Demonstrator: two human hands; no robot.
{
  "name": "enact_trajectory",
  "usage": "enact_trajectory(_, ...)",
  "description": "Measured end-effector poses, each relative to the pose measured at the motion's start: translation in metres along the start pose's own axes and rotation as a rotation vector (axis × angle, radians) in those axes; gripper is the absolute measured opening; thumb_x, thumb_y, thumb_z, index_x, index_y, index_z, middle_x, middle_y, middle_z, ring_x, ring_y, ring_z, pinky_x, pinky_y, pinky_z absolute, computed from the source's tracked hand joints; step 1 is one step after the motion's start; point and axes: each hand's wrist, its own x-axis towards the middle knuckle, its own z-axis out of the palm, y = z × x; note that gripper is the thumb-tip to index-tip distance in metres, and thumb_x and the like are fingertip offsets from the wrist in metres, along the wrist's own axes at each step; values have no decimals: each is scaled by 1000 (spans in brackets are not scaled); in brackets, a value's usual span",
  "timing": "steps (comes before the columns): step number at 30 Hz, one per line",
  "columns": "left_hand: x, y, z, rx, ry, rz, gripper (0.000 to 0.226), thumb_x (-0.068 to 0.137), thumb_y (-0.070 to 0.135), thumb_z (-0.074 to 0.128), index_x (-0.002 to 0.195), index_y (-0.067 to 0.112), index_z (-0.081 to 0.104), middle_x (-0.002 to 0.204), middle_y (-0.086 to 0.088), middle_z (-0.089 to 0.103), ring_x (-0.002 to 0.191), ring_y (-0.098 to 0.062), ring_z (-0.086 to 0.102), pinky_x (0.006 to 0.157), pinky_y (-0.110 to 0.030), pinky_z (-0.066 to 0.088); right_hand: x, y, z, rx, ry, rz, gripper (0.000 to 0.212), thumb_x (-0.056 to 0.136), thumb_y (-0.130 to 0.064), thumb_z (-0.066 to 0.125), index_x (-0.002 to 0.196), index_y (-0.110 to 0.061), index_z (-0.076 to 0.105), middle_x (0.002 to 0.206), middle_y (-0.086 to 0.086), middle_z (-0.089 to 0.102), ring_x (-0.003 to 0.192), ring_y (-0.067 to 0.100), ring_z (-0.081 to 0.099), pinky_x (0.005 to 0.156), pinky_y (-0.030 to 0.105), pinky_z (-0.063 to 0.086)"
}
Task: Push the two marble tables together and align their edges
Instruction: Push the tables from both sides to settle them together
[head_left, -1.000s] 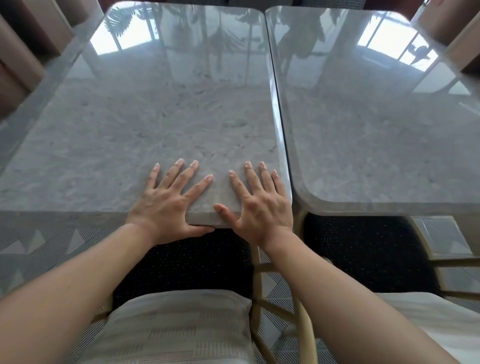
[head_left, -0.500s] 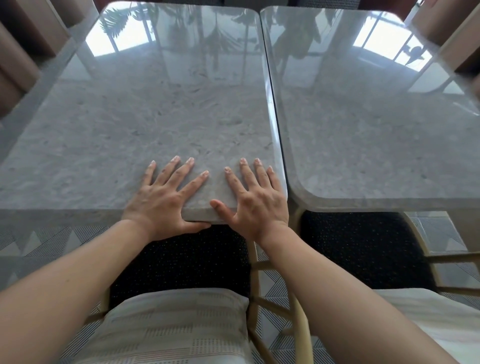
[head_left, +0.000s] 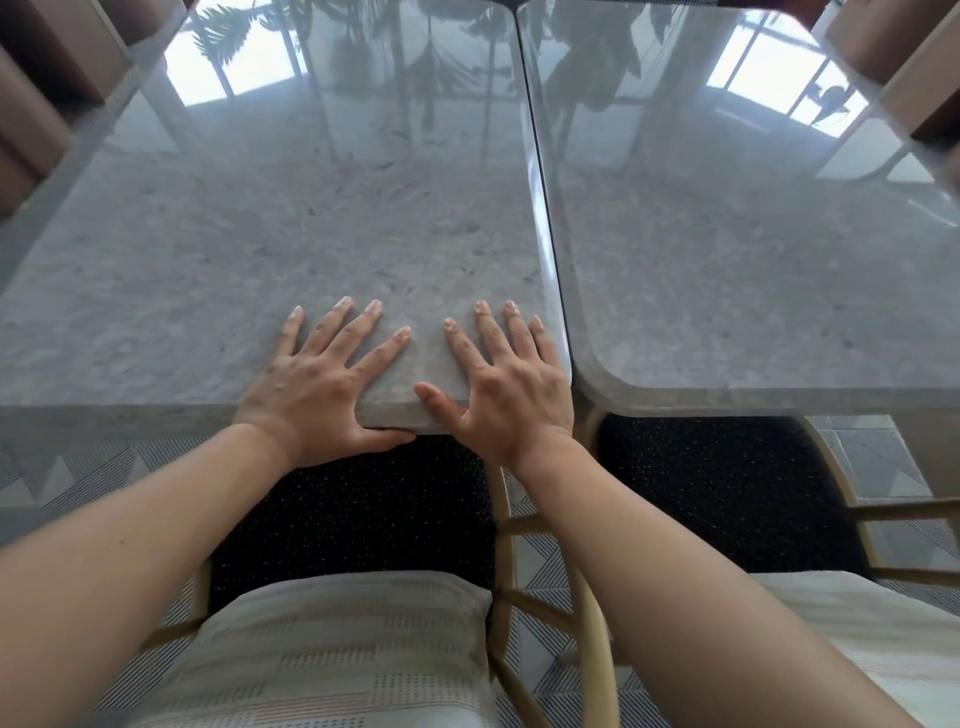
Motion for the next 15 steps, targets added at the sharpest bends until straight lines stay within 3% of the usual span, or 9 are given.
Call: enact_trajectory(15,6,0,0,-9,37,-2,112,74,97,37,164,31,31,172,-12,31,159,-38,30,123,-72,20,7,7,3,18,1,-13,87,96,-81,25,164,-29,38,174,13,33,164,41,23,134,56,14)
